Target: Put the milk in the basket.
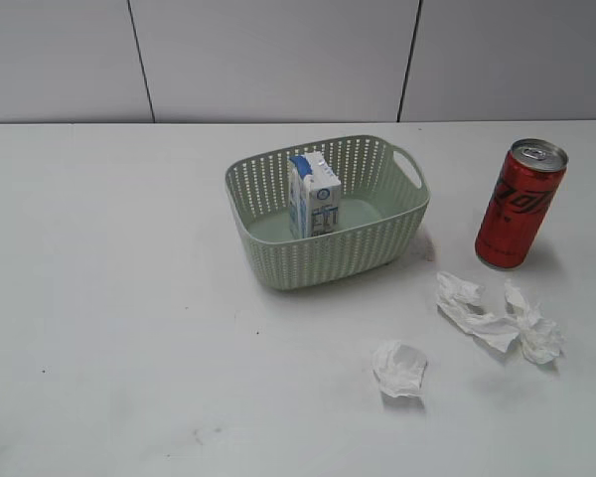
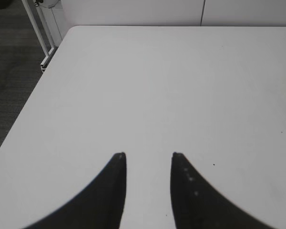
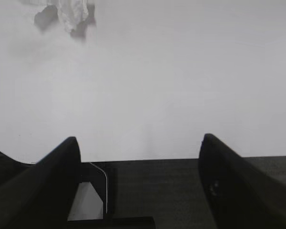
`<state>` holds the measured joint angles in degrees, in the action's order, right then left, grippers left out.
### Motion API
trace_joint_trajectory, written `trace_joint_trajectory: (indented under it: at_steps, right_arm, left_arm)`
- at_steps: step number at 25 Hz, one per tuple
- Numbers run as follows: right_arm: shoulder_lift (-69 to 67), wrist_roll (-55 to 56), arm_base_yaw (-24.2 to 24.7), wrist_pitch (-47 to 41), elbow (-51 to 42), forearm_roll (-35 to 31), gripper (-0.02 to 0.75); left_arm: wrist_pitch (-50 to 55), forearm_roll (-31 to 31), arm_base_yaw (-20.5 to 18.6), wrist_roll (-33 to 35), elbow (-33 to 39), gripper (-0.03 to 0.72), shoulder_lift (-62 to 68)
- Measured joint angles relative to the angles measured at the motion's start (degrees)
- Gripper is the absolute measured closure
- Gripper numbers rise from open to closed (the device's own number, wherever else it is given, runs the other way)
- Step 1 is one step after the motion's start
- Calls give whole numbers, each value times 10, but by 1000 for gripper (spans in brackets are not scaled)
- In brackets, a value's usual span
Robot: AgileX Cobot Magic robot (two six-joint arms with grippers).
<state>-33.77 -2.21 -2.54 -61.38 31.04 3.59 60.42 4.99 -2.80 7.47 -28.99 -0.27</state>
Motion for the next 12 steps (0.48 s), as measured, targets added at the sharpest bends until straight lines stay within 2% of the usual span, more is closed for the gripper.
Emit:
trace_joint_trajectory:
  at_steps: [12]
  right_arm:
    - [233, 4, 0, 13, -19, -2, 144]
  left_arm:
    - [0, 0, 0, 0, 0, 453, 0]
